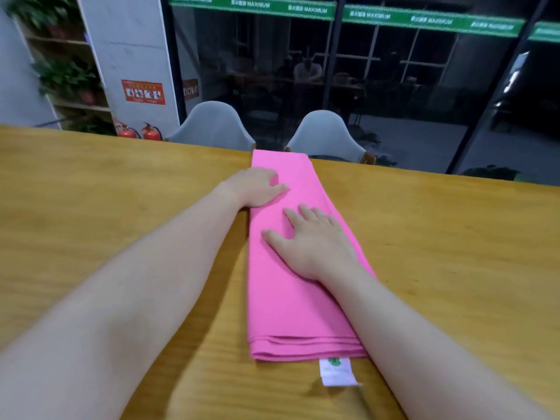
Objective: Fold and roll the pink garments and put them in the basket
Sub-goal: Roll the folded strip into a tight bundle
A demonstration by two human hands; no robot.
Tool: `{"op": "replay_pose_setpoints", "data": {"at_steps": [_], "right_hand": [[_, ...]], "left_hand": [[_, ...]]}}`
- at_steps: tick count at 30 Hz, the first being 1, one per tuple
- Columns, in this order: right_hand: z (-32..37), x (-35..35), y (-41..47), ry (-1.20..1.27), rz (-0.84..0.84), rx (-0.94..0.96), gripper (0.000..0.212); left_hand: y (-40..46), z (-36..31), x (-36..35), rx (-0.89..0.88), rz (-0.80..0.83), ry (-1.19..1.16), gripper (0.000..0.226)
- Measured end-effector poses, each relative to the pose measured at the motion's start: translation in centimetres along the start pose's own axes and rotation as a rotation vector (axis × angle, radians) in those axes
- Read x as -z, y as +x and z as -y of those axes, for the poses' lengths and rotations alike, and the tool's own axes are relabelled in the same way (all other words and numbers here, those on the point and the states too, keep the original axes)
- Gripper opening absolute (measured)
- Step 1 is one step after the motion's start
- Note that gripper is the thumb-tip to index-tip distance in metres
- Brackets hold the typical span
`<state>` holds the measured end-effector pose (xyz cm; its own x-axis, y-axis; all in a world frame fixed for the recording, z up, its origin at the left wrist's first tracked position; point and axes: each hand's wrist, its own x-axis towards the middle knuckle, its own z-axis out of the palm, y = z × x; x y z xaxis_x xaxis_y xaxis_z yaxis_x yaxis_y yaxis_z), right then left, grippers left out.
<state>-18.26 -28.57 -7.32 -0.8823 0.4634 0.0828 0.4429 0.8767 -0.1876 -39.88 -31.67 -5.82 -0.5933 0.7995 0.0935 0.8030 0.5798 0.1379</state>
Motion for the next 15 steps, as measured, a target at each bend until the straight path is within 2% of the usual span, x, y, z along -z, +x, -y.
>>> {"op": "replay_pose_setpoints", "data": {"at_steps": [2,4,9,12,15], "right_hand": [[0.3,0.3,-1.2,-0.012,-0.139,-0.009,0.053],[0.7,0.8,-3.1,-0.028,-0.213,0.031,0.035],[-2.4,1.6,-9.6,0.007,-0.158,0.273,0.036],[-5.0,2.5,-13.5,-0.002,-0.196,0.405,0.035],[-6.8,3.5,-16.4,0.001,-0.204,0.500,0.030]], "left_hand": [[-1.7,-0.4,0.6,-0.006,0.053,0.032,0.048],[-4.6,-1.1,0.8,-0.046,0.100,0.049,0.047],[-16.4,-4.4,0.8,-0.208,0.174,0.079,0.068],[-24.2,-6.0,1.3,-0.322,0.139,0.043,0.067],[-28.6,-6.1,1.5,-0.401,0.001,-0.031,0.057]]}}
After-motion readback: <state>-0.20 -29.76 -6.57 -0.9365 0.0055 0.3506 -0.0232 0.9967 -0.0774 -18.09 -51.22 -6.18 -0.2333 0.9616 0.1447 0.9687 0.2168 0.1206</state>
